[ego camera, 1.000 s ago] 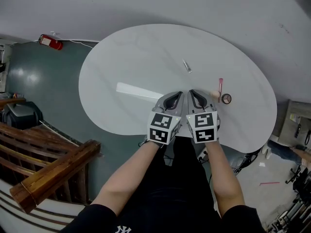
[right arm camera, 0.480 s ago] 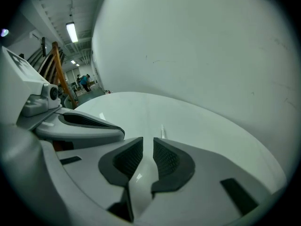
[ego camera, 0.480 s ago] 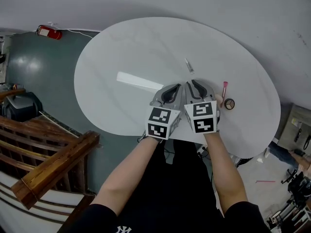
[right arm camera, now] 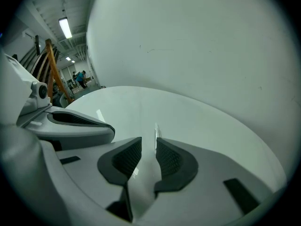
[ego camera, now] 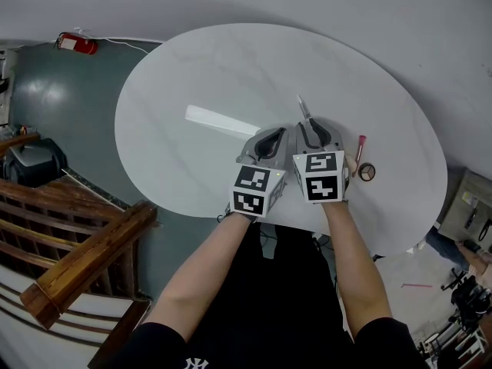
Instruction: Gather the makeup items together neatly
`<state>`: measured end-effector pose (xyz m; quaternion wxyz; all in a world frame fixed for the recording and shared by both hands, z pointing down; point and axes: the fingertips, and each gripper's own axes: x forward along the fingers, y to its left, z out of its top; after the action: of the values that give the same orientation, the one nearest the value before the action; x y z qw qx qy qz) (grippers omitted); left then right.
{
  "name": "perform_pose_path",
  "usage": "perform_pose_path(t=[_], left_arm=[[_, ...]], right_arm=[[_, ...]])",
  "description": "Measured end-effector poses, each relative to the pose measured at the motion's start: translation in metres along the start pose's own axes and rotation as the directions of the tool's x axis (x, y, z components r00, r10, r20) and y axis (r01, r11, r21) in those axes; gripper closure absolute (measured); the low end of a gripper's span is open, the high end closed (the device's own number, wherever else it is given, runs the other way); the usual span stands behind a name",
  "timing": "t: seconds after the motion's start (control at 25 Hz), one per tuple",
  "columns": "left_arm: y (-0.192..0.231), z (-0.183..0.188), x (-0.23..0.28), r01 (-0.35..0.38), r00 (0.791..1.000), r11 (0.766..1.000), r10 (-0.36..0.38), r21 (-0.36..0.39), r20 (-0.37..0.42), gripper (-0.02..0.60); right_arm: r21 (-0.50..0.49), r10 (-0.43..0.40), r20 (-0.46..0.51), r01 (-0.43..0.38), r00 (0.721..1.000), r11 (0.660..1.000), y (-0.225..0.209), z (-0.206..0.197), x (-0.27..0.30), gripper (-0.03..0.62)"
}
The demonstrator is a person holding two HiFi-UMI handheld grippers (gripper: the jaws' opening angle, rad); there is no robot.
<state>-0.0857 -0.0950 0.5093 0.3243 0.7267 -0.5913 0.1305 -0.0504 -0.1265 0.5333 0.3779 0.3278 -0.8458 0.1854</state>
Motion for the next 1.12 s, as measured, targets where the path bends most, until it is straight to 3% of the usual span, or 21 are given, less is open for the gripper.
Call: perform_pose_path(t=[0.96,1.12], left_arm=[[0.022,-0.005,0.015,-0.023,1.0,0.998,0.022,-0.054,-0.021,0.572],[0.023,-0.007,0.015,-0.023,0.999,0.998,0.022,-0.058,-0.024,0.572]], right_arm=[[-0.054,-0.056,-0.098,0.051,0.994,0.997,-0.017,-0.003,0.044,0.484],[-0.054,-0.056,-0.109,0.051,0.992,0.997,-0.014,-0.004,0.044,0.511]])
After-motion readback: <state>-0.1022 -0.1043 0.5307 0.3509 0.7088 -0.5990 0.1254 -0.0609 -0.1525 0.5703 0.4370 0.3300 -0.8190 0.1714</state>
